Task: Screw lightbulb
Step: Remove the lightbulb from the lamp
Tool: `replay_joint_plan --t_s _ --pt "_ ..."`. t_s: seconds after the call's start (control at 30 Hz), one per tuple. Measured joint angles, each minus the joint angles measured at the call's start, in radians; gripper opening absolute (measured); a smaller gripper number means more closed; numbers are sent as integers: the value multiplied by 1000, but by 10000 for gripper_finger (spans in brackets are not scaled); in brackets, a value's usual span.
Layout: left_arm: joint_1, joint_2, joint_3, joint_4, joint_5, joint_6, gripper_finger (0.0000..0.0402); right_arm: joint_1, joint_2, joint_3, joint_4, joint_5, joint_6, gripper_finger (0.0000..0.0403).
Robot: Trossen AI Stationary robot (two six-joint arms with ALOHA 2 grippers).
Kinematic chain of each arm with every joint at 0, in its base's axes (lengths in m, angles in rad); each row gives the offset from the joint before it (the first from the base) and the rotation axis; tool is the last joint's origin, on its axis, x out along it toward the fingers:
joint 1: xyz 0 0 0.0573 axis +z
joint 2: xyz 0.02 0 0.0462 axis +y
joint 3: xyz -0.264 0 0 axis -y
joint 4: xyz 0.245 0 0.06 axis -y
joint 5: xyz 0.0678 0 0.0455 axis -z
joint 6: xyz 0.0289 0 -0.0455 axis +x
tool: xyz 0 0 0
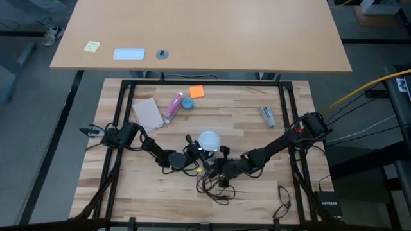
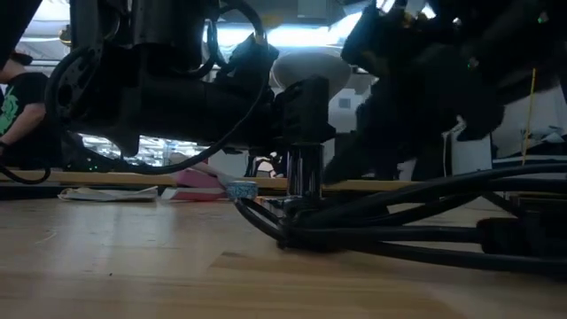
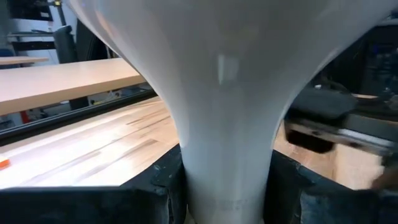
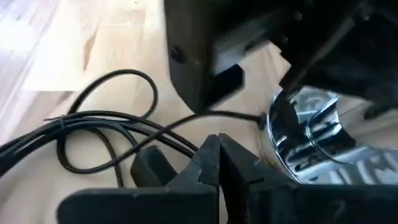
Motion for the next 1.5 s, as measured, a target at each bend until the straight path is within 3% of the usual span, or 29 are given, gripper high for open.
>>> replay_joint_plan --t_s 0.17,0.4,0.53,0.67,0.87,1.07,1.23,1.5 --pt "-2 0 0 4 -6 3 139 -11 -6 -2 -84 18 9 5" --pt "-9 3 -2 51 -5 35 139 -12 -91 -2 -355 1 43 5" --pt "-14 3 -3 67 -5 36 139 -13 -125 -1 -411 -91 6 5" --pt "-14 3 -3 77 -5 32 139 -13 -104 -1 -351 -195 -18 5" --pt "-14 3 -3 84 -5 32 139 -14 -3 -3 -106 -209 -54 5" --pt "-15 2 -2 87 -6 43 139 -44 42 -3 102 -218 -226 5" --pt "-13 0 -15 109 -30 44 139 -89 44 -3 168 -192 -405 5" --pt "-15 0 -60 179 -53 4 139 -112 15 -2 139 -194 -410 5"
